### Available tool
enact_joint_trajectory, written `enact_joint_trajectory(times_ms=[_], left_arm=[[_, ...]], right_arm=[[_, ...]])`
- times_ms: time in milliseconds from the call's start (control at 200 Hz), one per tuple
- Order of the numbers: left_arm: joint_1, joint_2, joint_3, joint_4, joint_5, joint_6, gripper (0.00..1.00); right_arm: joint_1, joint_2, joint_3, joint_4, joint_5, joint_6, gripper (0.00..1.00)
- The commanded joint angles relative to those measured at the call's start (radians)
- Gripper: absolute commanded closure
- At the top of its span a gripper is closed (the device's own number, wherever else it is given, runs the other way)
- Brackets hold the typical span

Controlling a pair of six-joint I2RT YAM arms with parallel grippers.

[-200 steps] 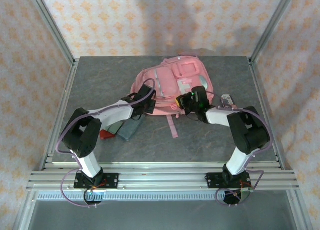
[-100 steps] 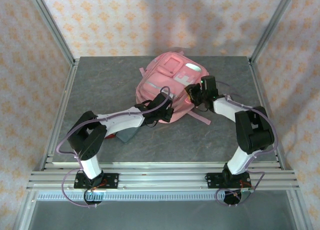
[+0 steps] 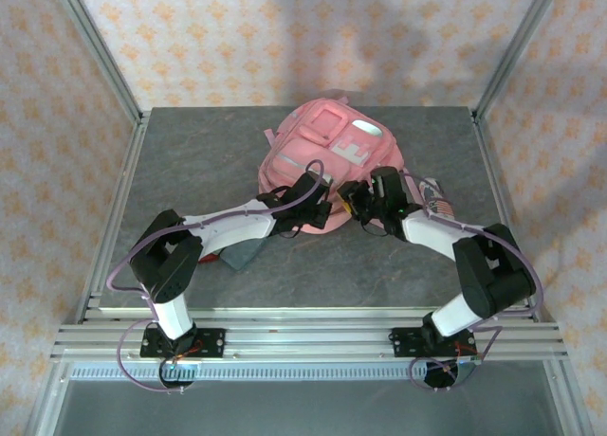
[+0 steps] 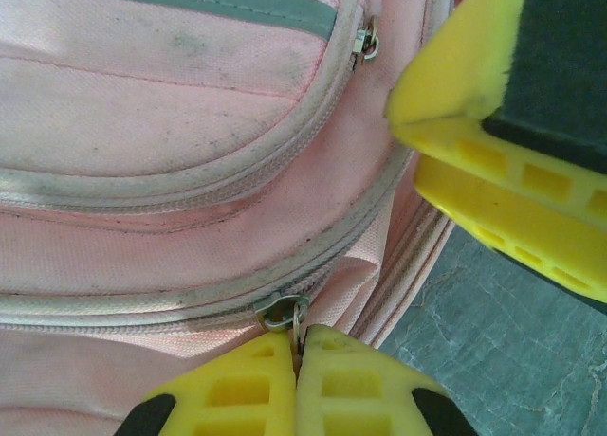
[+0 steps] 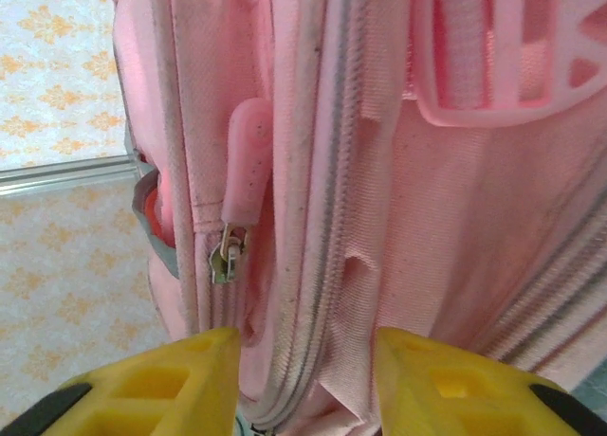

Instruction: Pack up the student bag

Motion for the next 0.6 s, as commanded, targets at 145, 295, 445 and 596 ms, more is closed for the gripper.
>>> enact_joint_trajectory(times_ms=[145,295,445,596], left_arm=[[-0.008,0.017,0.02,-0.017,-0.015,0.008,1.0],[0.018,0.001,-0.005,-0.033,-0.073,0.033,1.0],[0.115,-0.032,-0.06,-0.031,-0.087,0.049,1.0],[0.241,-0.065,-0.125,-0.02,-0.099,0.073,1.0]], right_arm=[[0.017,0.094,0.064,0.088,0.009,0.032,0.9],[0.014,0.093,0.054,0.093,0.021,0.023,1.0],[-0.019,0.049,0.018,0.097,0.037,0.014,1.0],[-0.068,-0.016,-0.024,0.09,0.052,0.004,1.0]])
